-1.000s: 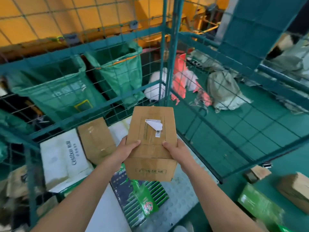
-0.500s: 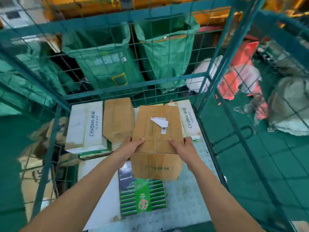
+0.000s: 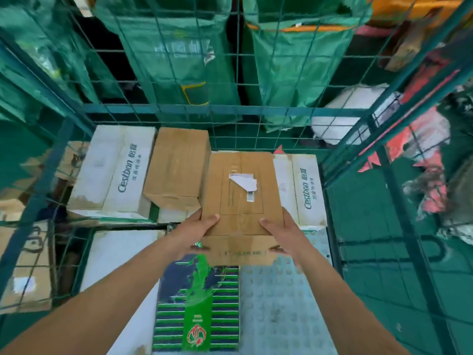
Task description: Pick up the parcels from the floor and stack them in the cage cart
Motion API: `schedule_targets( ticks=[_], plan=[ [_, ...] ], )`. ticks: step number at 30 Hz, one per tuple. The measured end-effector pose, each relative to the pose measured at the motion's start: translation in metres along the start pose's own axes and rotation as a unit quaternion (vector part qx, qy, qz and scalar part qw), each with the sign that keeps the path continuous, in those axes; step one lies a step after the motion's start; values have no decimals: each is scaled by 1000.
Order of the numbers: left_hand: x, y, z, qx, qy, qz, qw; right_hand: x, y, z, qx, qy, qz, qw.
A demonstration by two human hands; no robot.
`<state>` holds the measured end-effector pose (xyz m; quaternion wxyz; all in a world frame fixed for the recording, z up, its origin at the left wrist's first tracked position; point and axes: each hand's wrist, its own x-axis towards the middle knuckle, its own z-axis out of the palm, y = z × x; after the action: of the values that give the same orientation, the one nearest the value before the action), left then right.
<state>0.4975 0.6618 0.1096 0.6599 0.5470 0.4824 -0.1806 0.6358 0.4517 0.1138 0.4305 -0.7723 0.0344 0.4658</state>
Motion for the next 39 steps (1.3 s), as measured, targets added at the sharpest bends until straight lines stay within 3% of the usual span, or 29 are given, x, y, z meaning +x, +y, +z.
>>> schedule_targets(
  ticks=[6, 10, 14, 19, 25, 28, 32, 36, 39],
  plan=[
    [66, 2, -18, -5, 14, 11, 1000, 77, 0, 18, 8, -1, -2, 1000],
    [105, 8, -20, 2, 56, 87, 995, 122, -5, 25, 24, -7, -20, 999],
    [135, -4, -24, 192, 57, 176, 964, 170, 0, 36, -8, 8, -36, 999],
    [173, -24, -29, 484, 62, 219, 845, 200, 9, 56, -55, -1, -24, 998],
    [196, -12, -36, 650, 152, 290, 686, 214, 15, 65, -80, 33, -77, 993],
    [213, 2, -51, 697, 176, 285, 634, 220, 12, 70, -98, 36, -106, 989],
    [222, 12, -61, 728, 160, 237, 623, 233, 10, 71, -99, 45, -108, 988],
    [219, 0, -45, 720, 188, 223, 630, 229, 9, 70, -127, 45, -109, 985],
    [209, 11, -42, 712, 166, 199, 652, 226, 5, 72, -137, 58, -116, 982]
  ],
)
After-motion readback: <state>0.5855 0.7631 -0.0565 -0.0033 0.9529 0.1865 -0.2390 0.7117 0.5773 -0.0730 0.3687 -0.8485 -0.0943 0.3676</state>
